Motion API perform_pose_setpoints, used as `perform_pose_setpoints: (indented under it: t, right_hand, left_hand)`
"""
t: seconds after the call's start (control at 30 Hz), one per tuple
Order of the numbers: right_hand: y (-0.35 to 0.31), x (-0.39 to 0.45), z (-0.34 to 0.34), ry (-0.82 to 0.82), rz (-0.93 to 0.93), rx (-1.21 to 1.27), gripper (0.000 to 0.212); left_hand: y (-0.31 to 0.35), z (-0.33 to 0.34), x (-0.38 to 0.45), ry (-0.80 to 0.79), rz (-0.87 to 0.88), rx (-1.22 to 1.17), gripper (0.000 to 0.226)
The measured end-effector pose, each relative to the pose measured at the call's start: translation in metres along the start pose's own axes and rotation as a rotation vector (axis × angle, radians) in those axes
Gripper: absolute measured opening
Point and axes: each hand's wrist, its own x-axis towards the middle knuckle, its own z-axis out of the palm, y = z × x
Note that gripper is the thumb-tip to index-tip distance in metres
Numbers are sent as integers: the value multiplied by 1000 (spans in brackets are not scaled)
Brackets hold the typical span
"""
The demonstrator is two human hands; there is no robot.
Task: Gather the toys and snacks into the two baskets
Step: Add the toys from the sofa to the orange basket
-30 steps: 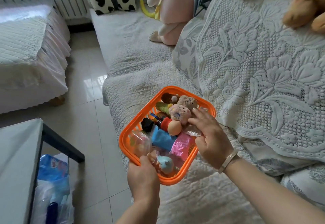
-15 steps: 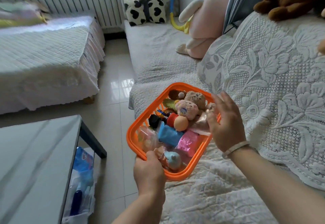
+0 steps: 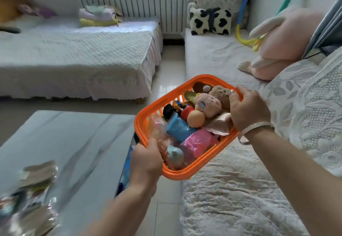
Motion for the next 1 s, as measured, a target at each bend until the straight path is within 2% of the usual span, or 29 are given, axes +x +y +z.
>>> perform_pose_setpoints:
  t: [0.27,0.4,0.53,0.7,1.0]
  right_hand:
    - [-103,-10,61,-67,-119,92,38]
    - [-162,-22,107,-144,-171,137,44]
    - [-222,-29,148,-206,-194,156,33]
    - [-290,-35,194,-256,-250,194,45]
    - [-379,-47,277,-423,-315,146,45]
  left_hand:
    - [12,-100,59,209,128,158,51]
    - [17,-164,89,336,156,223,47]
    - [25,-223,120,415,121,272,47]
    - [30,-282,151,489,82,295,48]
    - [18,-367,202,592,8,402,51]
